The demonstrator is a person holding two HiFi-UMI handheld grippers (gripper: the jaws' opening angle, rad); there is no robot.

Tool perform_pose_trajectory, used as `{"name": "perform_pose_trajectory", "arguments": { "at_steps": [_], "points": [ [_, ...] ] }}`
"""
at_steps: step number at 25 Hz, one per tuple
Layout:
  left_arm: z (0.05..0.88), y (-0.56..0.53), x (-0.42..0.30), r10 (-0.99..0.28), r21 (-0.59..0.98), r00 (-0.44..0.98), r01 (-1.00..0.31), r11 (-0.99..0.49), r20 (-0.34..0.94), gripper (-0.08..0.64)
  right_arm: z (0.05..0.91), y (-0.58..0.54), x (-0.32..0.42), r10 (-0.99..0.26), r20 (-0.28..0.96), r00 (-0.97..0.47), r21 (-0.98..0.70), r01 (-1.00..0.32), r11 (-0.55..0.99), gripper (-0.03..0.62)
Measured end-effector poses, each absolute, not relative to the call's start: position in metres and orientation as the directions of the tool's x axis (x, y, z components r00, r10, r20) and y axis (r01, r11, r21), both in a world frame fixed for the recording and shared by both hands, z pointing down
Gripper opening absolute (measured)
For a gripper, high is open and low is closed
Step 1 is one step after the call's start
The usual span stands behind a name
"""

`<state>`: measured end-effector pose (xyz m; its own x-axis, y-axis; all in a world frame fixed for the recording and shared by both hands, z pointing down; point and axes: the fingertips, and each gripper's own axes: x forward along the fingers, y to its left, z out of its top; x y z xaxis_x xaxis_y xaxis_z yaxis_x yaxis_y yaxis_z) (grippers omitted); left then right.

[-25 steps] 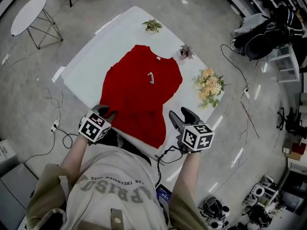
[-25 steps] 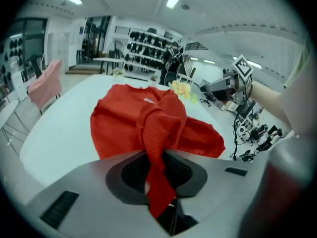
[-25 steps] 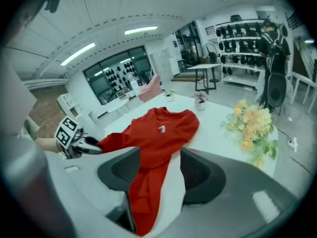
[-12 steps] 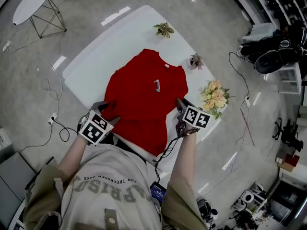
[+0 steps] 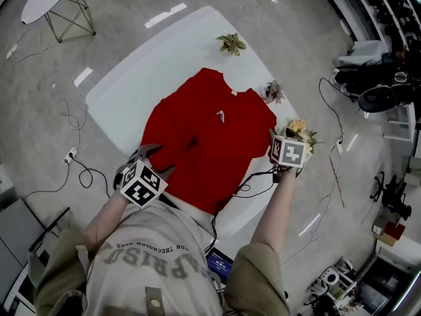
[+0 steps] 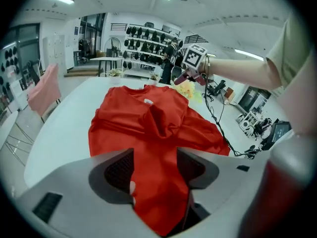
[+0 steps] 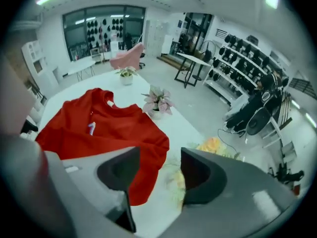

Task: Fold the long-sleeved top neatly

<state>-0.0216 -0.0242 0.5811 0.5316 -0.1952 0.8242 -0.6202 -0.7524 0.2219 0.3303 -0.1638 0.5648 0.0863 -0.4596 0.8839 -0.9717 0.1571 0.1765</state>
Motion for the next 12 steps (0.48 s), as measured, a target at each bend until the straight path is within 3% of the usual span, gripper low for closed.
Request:
{"name": "perform_pose_trajectory", "arguments": {
  "at_steps": [4, 6, 8, 9, 12],
  "points": [
    [0.568, -0.048, 0.006, -0.251, 0.198, 0.562, -0.617, -0.761, 0.788, 0.275, 0.554, -0.132, 0.312, -0.544, 0.834, -0.085, -0.044, -0.995, 0.089, 0.247],
    [0.571, -0.060, 0.029, -0.282, 0.162, 0.562, -0.613, -0.773, 0.778, 0.256, 0.559, -0.108, 0.306, -0.538, 0.835, -0.115, -0.078, -0.993, 0.092, 0.247],
    [0.576, -0.071, 0.045, -0.336, 0.104, 0.541, -0.627, -0.772, 0.771, 0.091, 0.564, -0.089, 0.296, -0.539, 0.830, -0.145, -0.099, -0.989, 0.113, 0.247],
    [0.580, -0.074, 0.048, -0.351, 0.085, 0.530, -0.633, -0.770, 0.772, 0.051, 0.564, -0.082, 0.288, -0.550, 0.817, -0.171, -0.120, -0.985, 0.127, 0.247],
    [0.596, -0.076, 0.045, -0.330, 0.090, 0.507, -0.639, -0.764, 0.796, 0.015, 0.567, -0.075, 0.262, -0.587, 0.771, -0.245, -0.172, -0.969, 0.178, 0.247]
  ]
}}
